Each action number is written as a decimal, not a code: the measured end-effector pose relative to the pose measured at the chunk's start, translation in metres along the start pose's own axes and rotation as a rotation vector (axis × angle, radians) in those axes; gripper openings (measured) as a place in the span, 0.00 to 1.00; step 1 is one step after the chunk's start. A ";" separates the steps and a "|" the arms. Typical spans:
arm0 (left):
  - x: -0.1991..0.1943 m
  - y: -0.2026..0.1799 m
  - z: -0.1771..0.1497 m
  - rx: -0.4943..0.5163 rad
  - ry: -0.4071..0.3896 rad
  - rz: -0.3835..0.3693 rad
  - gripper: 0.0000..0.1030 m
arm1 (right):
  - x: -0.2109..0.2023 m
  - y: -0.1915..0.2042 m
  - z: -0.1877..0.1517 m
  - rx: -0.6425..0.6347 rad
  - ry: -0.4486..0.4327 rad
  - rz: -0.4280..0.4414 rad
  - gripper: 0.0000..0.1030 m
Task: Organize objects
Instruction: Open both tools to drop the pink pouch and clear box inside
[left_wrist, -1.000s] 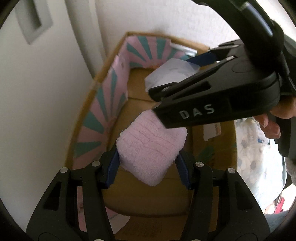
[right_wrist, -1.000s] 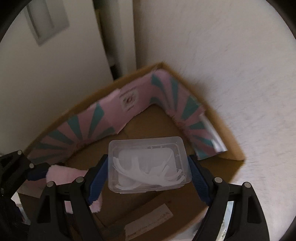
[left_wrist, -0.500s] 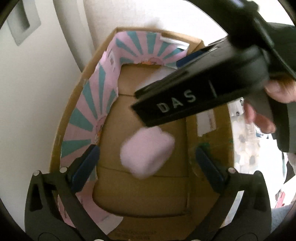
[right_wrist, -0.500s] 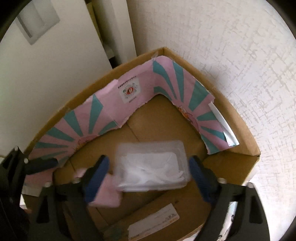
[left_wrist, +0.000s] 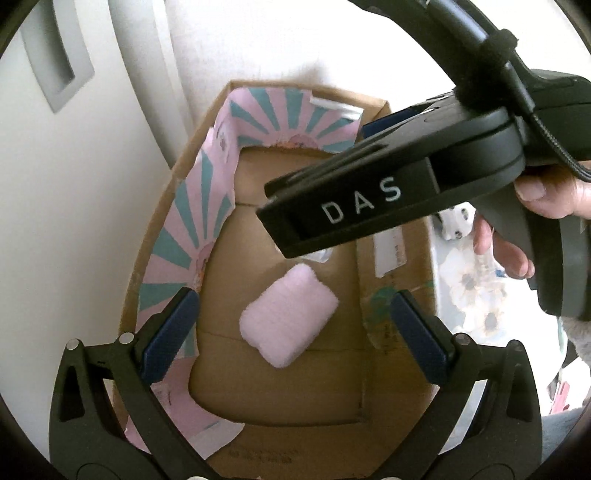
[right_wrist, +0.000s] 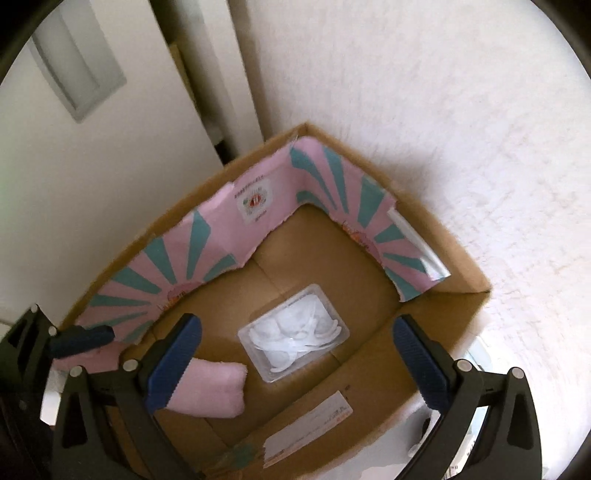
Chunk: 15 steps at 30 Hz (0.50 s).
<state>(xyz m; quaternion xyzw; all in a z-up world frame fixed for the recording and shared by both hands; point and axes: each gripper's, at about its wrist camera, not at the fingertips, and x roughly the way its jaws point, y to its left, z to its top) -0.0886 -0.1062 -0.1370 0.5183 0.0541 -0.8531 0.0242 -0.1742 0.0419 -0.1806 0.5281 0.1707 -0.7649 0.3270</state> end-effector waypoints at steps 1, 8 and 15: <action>-0.004 0.003 -0.001 0.002 -0.010 -0.001 1.00 | -0.007 -0.002 -0.002 0.002 -0.012 -0.003 1.00; -0.038 0.009 0.005 0.002 -0.090 -0.030 1.00 | -0.038 0.042 0.023 0.038 -0.105 -0.037 1.00; -0.087 -0.002 -0.007 0.032 -0.152 -0.036 1.00 | -0.110 0.067 0.060 0.129 -0.225 -0.101 1.00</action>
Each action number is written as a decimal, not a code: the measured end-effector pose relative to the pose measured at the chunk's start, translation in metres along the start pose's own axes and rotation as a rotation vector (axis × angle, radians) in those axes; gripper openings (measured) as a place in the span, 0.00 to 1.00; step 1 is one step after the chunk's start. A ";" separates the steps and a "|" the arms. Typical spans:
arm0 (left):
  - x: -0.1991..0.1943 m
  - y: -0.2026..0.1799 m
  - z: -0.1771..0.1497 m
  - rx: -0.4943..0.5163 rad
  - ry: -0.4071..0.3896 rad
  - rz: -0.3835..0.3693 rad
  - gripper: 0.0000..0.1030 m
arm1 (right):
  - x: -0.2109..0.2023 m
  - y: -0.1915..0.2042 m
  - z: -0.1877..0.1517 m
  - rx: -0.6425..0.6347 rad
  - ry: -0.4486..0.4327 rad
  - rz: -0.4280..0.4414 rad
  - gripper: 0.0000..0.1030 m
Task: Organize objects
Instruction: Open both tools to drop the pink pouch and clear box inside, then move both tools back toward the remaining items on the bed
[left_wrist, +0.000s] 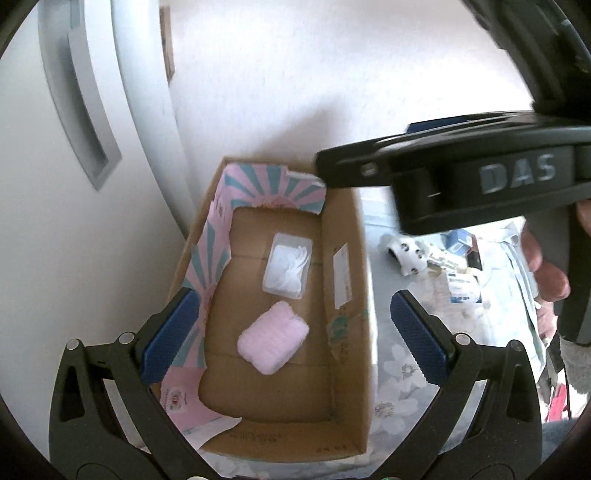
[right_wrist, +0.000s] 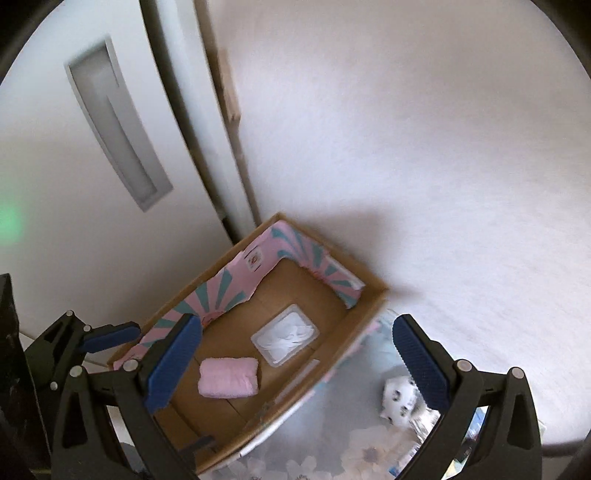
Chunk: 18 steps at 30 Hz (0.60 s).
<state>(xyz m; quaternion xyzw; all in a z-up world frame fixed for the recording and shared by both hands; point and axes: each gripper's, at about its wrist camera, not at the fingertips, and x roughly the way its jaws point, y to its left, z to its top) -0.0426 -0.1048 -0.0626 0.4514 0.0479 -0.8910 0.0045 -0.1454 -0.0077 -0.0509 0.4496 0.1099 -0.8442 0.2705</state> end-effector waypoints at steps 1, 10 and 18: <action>-0.004 -0.004 0.002 0.008 -0.009 -0.001 1.00 | -0.012 -0.004 -0.001 0.014 -0.015 -0.011 1.00; -0.038 -0.032 0.019 0.059 -0.110 -0.031 1.00 | -0.115 -0.041 -0.030 0.164 -0.150 -0.202 1.00; -0.052 -0.057 0.026 0.072 -0.174 -0.044 1.00 | -0.164 -0.074 -0.084 0.320 -0.202 -0.385 1.00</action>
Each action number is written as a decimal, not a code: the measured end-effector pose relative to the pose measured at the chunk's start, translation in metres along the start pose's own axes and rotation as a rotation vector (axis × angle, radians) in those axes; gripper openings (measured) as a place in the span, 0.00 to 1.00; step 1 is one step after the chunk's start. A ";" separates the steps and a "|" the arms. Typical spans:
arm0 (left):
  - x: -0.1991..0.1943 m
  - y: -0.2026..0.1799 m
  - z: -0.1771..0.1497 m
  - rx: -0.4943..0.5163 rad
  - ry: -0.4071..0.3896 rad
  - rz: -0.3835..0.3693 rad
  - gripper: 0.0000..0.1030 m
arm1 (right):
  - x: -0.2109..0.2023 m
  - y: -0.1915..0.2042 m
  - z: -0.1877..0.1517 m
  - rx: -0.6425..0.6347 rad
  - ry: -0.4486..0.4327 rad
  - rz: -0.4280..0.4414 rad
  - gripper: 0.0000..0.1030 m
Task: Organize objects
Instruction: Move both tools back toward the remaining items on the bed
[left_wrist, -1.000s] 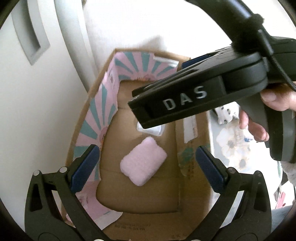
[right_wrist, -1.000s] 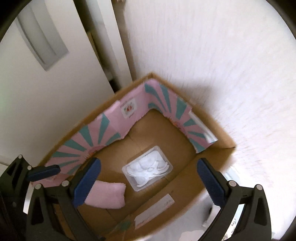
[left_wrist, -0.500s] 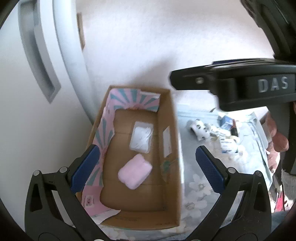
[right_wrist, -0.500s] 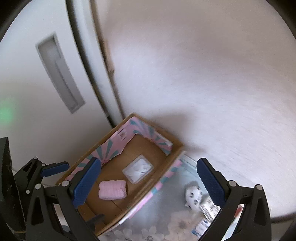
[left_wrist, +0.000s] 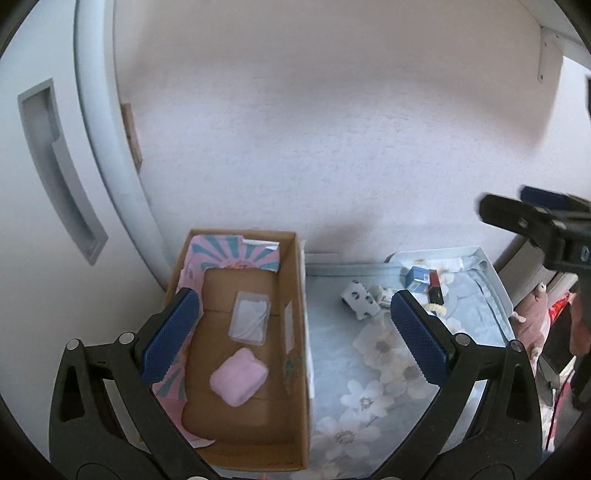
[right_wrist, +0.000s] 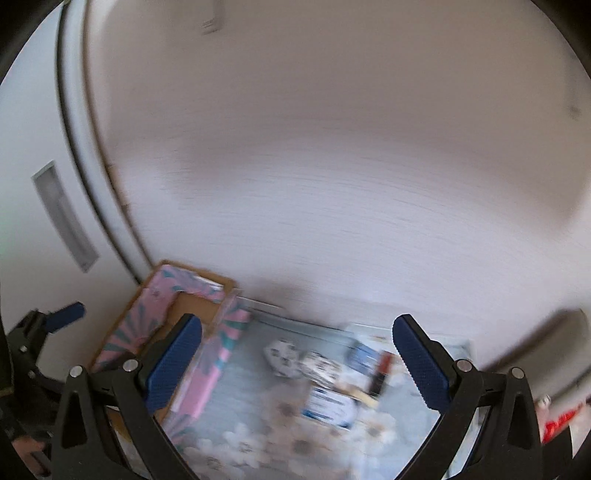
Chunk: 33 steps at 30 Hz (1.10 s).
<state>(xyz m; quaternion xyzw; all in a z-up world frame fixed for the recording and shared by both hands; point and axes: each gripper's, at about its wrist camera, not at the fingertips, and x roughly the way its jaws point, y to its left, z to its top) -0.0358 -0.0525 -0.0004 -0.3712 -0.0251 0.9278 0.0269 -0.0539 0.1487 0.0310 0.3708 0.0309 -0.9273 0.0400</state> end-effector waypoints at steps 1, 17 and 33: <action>0.001 -0.002 0.000 0.000 -0.005 -0.001 1.00 | -0.004 -0.007 -0.003 0.015 -0.001 -0.015 1.00; -0.001 -0.037 0.019 0.018 -0.047 -0.069 1.00 | -0.042 -0.082 -0.030 0.124 -0.075 -0.071 1.00; 0.068 -0.100 -0.024 -0.028 0.120 -0.043 1.00 | 0.029 -0.139 -0.081 0.100 0.056 0.019 1.00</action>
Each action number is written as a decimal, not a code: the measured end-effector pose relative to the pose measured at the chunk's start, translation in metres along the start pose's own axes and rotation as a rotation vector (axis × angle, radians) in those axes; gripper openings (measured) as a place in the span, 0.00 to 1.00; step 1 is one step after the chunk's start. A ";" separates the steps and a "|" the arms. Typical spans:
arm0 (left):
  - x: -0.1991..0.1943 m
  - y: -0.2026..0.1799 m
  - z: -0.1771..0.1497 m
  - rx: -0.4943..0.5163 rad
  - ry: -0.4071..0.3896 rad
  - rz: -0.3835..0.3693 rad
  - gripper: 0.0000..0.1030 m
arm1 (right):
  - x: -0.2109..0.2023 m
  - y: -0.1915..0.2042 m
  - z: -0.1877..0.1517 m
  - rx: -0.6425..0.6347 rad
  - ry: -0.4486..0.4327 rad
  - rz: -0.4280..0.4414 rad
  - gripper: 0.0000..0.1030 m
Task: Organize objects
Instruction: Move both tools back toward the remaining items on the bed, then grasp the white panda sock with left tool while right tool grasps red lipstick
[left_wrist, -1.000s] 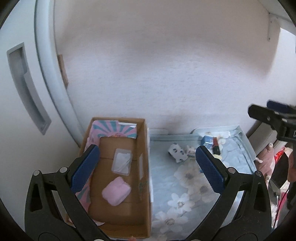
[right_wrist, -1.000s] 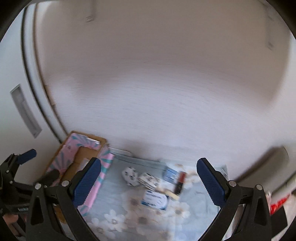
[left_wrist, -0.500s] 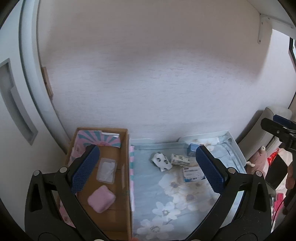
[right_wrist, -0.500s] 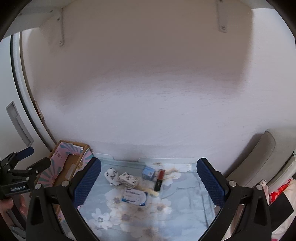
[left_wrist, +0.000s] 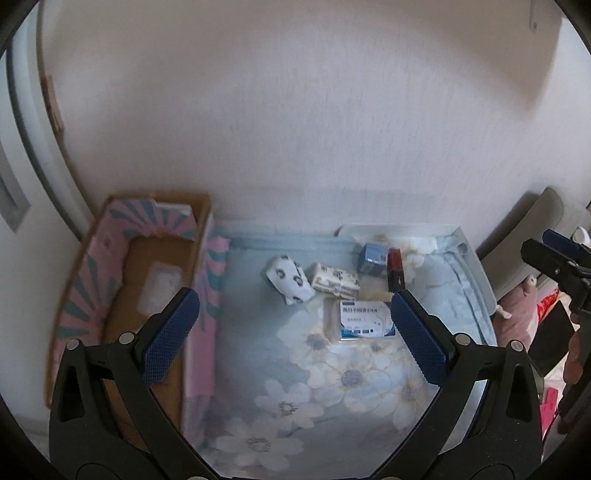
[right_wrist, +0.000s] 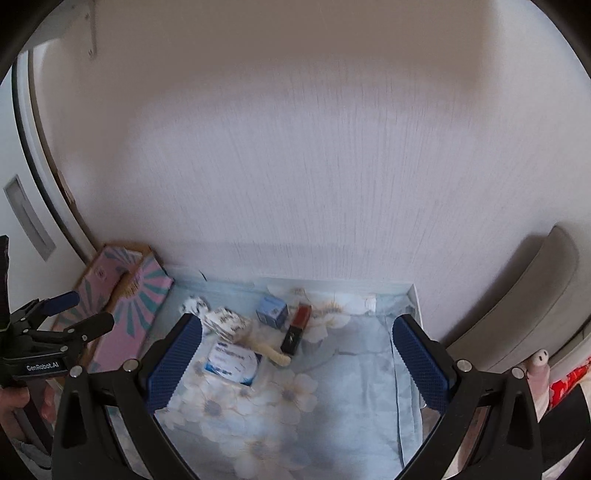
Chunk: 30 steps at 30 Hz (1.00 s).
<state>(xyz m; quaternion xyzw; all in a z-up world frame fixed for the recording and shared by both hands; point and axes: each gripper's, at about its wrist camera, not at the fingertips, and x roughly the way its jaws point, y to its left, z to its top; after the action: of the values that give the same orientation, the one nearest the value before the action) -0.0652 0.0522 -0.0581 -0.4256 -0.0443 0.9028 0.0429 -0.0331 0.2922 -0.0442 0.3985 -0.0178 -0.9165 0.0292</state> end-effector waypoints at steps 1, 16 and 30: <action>0.010 -0.003 -0.005 -0.008 0.006 0.009 1.00 | 0.007 -0.002 -0.003 -0.005 0.010 0.004 1.00; 0.126 -0.006 -0.036 -0.017 0.054 0.154 0.94 | 0.133 -0.007 -0.028 -0.024 0.155 0.010 0.95; 0.190 -0.003 -0.031 0.026 0.084 0.145 0.85 | 0.197 -0.001 -0.040 -0.024 0.264 -0.042 0.55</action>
<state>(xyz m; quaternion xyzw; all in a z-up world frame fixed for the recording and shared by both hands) -0.1616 0.0785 -0.2232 -0.4647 0.0002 0.8853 -0.0153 -0.1377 0.2797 -0.2155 0.5157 0.0053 -0.8566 0.0170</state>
